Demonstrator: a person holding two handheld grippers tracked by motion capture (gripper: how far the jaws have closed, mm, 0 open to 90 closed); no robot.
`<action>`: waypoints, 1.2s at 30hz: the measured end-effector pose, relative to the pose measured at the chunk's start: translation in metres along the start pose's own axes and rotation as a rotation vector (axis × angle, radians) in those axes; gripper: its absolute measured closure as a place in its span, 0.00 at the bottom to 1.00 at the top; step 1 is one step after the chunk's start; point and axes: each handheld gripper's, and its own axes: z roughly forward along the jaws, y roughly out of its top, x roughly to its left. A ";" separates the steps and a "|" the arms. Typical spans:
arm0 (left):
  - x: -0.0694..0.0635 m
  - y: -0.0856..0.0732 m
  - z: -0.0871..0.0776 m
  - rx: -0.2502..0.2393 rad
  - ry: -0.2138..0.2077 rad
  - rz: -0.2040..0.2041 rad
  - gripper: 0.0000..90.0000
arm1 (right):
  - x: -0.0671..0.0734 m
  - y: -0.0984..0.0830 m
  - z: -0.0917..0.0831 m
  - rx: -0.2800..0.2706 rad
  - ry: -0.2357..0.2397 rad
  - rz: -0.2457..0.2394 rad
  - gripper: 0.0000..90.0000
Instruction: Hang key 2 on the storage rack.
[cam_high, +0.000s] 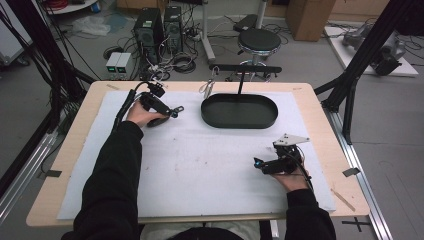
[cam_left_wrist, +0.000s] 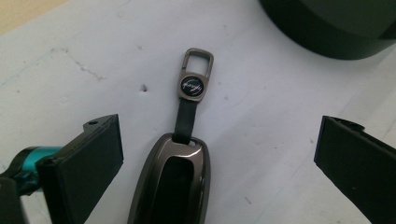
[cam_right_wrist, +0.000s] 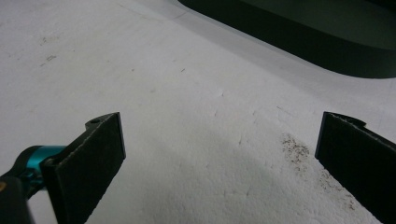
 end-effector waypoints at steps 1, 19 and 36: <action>-0.001 0.000 0.001 0.010 0.011 -0.002 0.03 | 0.000 0.000 0.000 0.000 -0.001 -0.001 0.01; -0.011 0.005 0.013 0.031 0.176 0.065 0.53 | 0.001 0.000 0.002 0.015 -0.003 -0.010 0.01; -0.007 0.003 0.021 0.043 0.184 0.045 0.66 | 0.002 -0.001 0.004 0.031 -0.005 -0.024 0.01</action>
